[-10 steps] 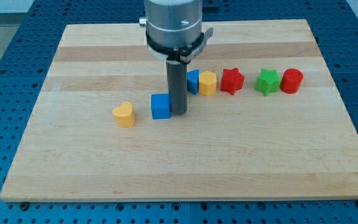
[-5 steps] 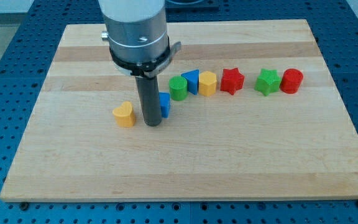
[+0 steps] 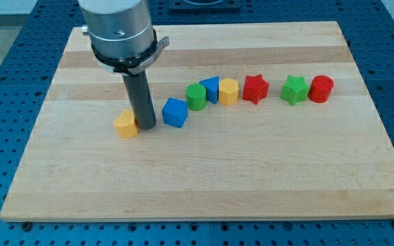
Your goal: Adjust the green circle and the blue cube at the bottom left of the blue triangle
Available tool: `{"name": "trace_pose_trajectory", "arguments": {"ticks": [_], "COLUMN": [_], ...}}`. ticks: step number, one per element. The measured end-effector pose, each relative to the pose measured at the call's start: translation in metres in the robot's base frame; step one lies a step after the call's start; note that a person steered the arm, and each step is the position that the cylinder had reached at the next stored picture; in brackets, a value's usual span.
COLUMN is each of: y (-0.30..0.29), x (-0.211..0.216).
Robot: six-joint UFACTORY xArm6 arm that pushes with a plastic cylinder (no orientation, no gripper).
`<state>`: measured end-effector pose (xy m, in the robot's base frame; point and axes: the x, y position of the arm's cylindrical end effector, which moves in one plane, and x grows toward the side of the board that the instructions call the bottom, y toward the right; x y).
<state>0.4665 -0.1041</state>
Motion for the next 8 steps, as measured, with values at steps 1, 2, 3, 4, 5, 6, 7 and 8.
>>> {"name": "trace_pose_trajectory", "arguments": {"ticks": [1,2,3,4,5,6,7,8], "y": [0.0,0.003,0.006,0.012,0.019,0.027,0.033,0.034], "x": [0.003,0.003,0.004,0.004,0.003,-0.003,-0.01,0.0]}}
